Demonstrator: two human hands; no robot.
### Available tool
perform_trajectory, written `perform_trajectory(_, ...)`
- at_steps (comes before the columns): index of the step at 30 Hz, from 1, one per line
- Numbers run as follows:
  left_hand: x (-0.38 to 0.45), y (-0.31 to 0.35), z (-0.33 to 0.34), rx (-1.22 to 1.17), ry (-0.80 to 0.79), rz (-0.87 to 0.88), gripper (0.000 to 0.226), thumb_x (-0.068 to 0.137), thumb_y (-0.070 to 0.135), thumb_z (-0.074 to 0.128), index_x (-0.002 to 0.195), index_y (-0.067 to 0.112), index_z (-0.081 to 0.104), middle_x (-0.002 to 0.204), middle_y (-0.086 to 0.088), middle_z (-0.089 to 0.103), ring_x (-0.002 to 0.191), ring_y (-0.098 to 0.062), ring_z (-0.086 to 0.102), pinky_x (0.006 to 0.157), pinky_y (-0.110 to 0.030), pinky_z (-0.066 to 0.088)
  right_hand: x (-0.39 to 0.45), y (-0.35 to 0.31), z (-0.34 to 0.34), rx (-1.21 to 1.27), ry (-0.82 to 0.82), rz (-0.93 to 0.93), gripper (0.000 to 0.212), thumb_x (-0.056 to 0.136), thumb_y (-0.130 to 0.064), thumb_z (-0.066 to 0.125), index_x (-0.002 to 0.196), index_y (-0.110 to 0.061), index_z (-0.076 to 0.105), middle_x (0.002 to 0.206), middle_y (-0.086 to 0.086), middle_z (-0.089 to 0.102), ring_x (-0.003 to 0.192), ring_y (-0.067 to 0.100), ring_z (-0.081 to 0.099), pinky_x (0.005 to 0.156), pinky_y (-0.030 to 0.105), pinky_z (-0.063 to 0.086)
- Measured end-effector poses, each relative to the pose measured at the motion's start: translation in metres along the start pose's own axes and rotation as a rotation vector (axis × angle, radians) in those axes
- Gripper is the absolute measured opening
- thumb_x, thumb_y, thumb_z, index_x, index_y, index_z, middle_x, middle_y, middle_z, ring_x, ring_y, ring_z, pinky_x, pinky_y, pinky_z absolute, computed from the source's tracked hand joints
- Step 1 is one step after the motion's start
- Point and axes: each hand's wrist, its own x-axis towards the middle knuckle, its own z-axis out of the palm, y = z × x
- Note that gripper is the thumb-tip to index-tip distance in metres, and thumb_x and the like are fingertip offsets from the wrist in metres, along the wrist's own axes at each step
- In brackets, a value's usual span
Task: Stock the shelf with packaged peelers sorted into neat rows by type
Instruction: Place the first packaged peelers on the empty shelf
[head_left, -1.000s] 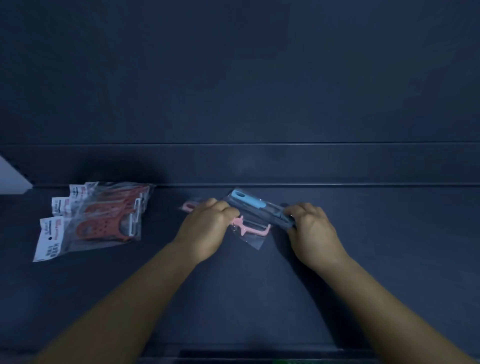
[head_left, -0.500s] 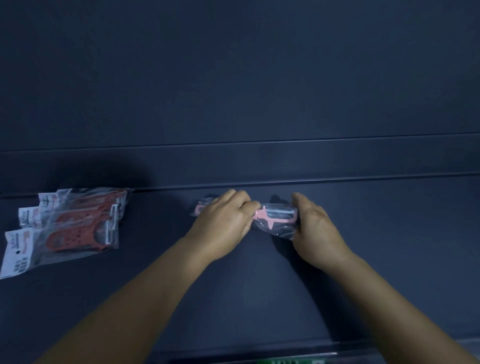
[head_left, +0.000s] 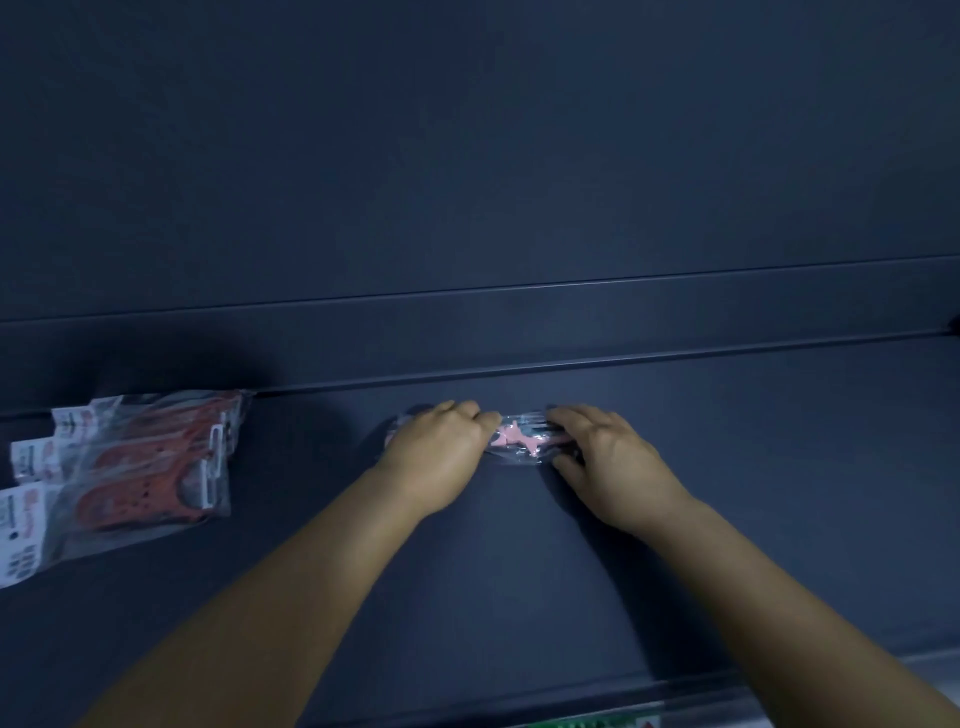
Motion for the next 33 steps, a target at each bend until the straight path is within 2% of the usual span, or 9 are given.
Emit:
perform_trajectory(4, 0.002, 0.004, -0.008, 0.075, -0.029, -0.002, 0.044, 0.084, -0.011, 0.042, 0.121, 0.011, 0.047, 0.117, -0.007, 0.054, 0.111, -0.025, 0.053, 0.072, -0.032, 0.038, 0.005, -0.004, 0.001, -0.018, 0.02, 0.01, 0.042, 0.091, -0.029, 0.052, 0.132, -0.025, 0.047, 0.133, -0.006, 0.052, 0.12, 0.02, 0.044, 0.096, 0.024, 0.036)
perform_trajectory(10, -0.002, -0.017, -0.018, -0.199, -0.148, 0.016, 0.031, 0.092, 0.006, 0.042, 0.12, 0.018, 0.051, 0.115, -0.002, 0.048, 0.094, -0.027, 0.057, 0.082, -0.042, 0.049, 0.011, -0.009, -0.004, 0.07, 0.048, 0.048, 0.024, 0.094, -0.031, 0.05, 0.115, -0.02, 0.055, 0.108, -0.001, 0.063, 0.101, 0.023, 0.056, 0.08, 0.031, 0.044)
perform_trajectory(13, -0.001, -0.024, -0.024, -0.257, -0.176, -0.005, 0.041, 0.095, 0.009, 0.042, 0.132, 0.025, 0.042, 0.123, -0.001, 0.05, 0.106, -0.025, 0.054, 0.088, -0.037, 0.046, 0.021, -0.015, -0.007, 0.145, 0.0, 0.082, 0.022, 0.093, -0.027, 0.052, 0.113, -0.017, 0.053, 0.101, 0.005, 0.066, 0.093, 0.028, 0.06, 0.077, 0.034, 0.047)
perform_trajectory(17, 0.002, -0.035, -0.014, -0.215, -0.11, -0.088, 0.04, 0.099, 0.018, 0.042, 0.139, 0.018, 0.039, 0.133, -0.004, 0.047, 0.124, -0.024, 0.044, 0.102, -0.035, 0.036, 0.04, -0.02, -0.003, 0.215, 0.002, 0.162, 0.016, 0.092, -0.024, 0.052, 0.106, -0.015, 0.053, 0.088, 0.005, 0.061, 0.091, 0.032, 0.058, 0.07, 0.029, 0.039)
perform_trajectory(20, 0.0, -0.035, -0.007, -0.122, 0.052, -0.041, 0.048, 0.101, 0.027, 0.039, 0.147, 0.017, 0.028, 0.146, 0.0, 0.033, 0.136, -0.019, 0.026, 0.112, -0.029, 0.019, 0.052, -0.02, 0.004, 0.205, 0.01, 0.21, 0.022, 0.092, -0.025, 0.052, 0.107, -0.011, 0.058, 0.102, 0.01, 0.056, 0.1, 0.031, 0.054, 0.078, 0.031, 0.041)
perform_trajectory(23, -0.004, -0.029, 0.001, -0.094, 0.02, -0.033, 0.055, 0.102, 0.032, 0.035, 0.151, 0.017, 0.015, 0.155, 0.0, 0.02, 0.143, -0.018, 0.016, 0.115, -0.032, 0.011, 0.057, -0.02, 0.01, 0.198, 0.024, 0.239, 0.031, 0.091, -0.025, 0.051, 0.119, -0.013, 0.058, 0.113, 0.012, 0.05, 0.11, 0.03, 0.049, 0.09, 0.033, 0.043)
perform_trajectory(26, 0.002, -0.031, 0.012, -0.072, -0.035, -0.076, 0.056, 0.104, 0.023, 0.031, 0.152, 0.017, 0.005, 0.159, -0.001, 0.008, 0.146, -0.018, 0.007, 0.117, -0.034, 0.006, 0.05, -0.022, 0.011, 0.137, 0.1, 0.19, 0.046, 0.091, -0.026, 0.053, 0.135, -0.018, 0.044, 0.13, 0.007, 0.042, 0.12, 0.028, 0.04, 0.1, 0.035, 0.037)
perform_trajectory(30, 0.013, -0.029, 0.018, -0.056, -0.006, -0.122, 0.061, 0.1, 0.011, 0.037, 0.152, 0.015, 0.005, 0.158, -0.006, 0.006, 0.146, -0.024, 0.003, 0.118, -0.035, 0.004, 0.038, -0.024, 0.016, -0.058, 0.068, -0.015, 0.054, 0.094, -0.025, 0.046, 0.146, -0.02, 0.029, 0.15, -0.002, 0.029, 0.133, 0.022, 0.03, 0.11, 0.034, 0.028)
perform_trajectory(33, 0.015, -0.026, 0.02, -0.032, 0.014, -0.14, 0.06, 0.1, 0.01, 0.038, 0.151, 0.014, 0.007, 0.156, -0.005, 0.012, 0.145, -0.023, 0.008, 0.117, -0.036, 0.006, 0.037, -0.021, 0.019, -0.106, -0.025, 0.005, 0.05, 0.099, -0.024, 0.036, 0.147, -0.018, 0.025, 0.155, -0.005, 0.023, 0.14, 0.018, 0.021, 0.113, 0.032, 0.02)
